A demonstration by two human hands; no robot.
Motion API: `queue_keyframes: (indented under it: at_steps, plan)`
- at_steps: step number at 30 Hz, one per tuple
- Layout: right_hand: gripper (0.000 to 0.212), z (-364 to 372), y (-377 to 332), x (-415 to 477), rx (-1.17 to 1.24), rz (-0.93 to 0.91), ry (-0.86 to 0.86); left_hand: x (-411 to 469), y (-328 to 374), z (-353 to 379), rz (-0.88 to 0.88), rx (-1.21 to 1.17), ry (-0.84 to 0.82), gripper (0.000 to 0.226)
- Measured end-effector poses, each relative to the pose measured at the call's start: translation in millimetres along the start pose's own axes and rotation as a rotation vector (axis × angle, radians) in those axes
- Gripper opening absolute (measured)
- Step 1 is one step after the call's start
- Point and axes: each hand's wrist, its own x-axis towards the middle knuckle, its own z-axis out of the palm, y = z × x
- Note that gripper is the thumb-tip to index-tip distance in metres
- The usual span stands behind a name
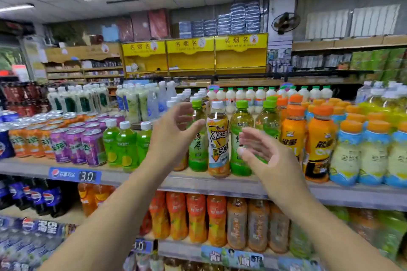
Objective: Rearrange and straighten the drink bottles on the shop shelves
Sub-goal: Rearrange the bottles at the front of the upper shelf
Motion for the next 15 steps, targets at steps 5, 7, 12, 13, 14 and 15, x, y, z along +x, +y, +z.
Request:
queue_keyframes:
  at_steps: [5, 7, 12, 13, 14, 15]
  plan:
    - [0.041, 3.6, 2.9, 58.1, -0.006, -0.036, 0.019, 57.1, 8.2, 10.0, -0.042, 0.134, 0.012, 0.045]
    - [0.041, 9.7, 5.5, 73.6, -0.018, -0.066, 0.040, 68.2, 2.2, 18.5, -0.035, 0.206, 0.009, 0.047]
    - [0.042, 32.7, 8.2, 108.3, -0.114, -0.119, 0.084, 87.8, -18.2, 33.1, 0.005, 0.413, -0.003, 0.048]
    - [0.042, 37.5, 8.0, 113.6, -0.140, -0.126, 0.090, 90.3, -23.4, 34.0, 0.018, 0.442, -0.008, 0.048]
    - [0.043, 42.4, 7.8, 118.5, -0.166, -0.128, 0.089, 92.2, -27.8, 34.2, 0.029, 0.464, -0.009, 0.048]
    - [0.043, 47.2, 7.5, 122.6, -0.185, -0.126, 0.086, 94.0, -32.1, 34.1, 0.039, 0.476, -0.007, 0.047]
